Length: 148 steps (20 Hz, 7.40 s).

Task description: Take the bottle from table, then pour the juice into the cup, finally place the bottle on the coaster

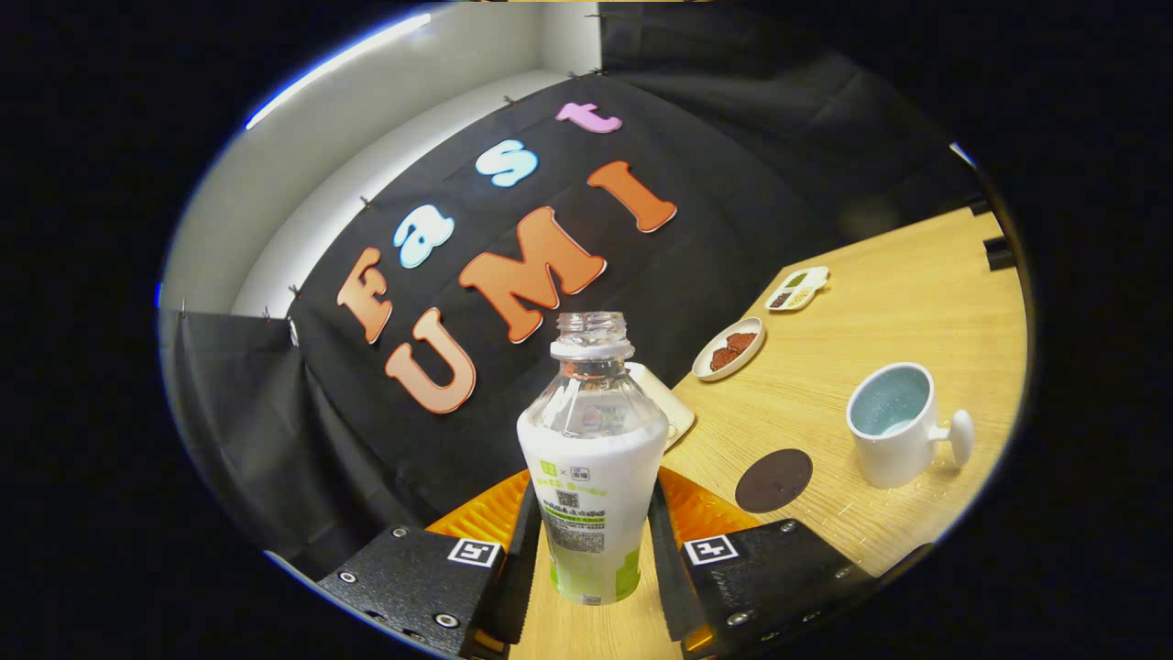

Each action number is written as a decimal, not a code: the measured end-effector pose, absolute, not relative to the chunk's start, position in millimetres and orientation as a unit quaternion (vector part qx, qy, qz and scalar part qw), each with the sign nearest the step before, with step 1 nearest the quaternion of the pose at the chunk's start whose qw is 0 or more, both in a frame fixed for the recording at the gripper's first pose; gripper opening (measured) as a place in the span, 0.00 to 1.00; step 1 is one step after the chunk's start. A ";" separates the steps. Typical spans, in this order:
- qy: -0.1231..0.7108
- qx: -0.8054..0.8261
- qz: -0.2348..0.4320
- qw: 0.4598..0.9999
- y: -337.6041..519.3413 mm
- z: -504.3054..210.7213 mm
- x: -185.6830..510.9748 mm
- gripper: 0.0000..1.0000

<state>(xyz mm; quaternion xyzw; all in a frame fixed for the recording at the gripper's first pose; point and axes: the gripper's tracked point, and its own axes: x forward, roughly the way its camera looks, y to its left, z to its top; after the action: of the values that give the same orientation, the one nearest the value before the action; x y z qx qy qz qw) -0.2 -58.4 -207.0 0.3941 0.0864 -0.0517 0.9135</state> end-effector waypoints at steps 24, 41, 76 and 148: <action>0.078 0.692 -0.124 0.707 -96.5 -233.9 23.1 0.58; 0.039 0.776 -0.134 0.615 -111.9 -225.6 27.7 0.58; 0.026 0.836 -0.146 0.529 -111.8 -216.1 26.2 0.58; 0.132 0.261 -0.124 0.948 -138.4 -174.2 68.9 0.58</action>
<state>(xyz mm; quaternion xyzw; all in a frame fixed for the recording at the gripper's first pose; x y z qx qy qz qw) 68.9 -138.4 -174.2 0.2609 0.1324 -0.1240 0.9482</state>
